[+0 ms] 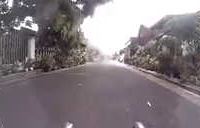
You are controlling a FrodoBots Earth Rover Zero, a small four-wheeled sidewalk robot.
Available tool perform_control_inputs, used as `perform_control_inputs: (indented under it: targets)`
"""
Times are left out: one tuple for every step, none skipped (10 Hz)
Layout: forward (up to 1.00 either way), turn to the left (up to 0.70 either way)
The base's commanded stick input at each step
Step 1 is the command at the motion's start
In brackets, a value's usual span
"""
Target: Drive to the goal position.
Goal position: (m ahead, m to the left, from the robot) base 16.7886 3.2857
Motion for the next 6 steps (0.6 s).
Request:
perform_control_inputs:
  targets:
    - [0.7, 0.0]
    - [0.7, 0.0]
    - [0.7, 0.0]
    - [0.7, 0.0]
    - [0.7, 0.0]
    - [0.7, 0.0]
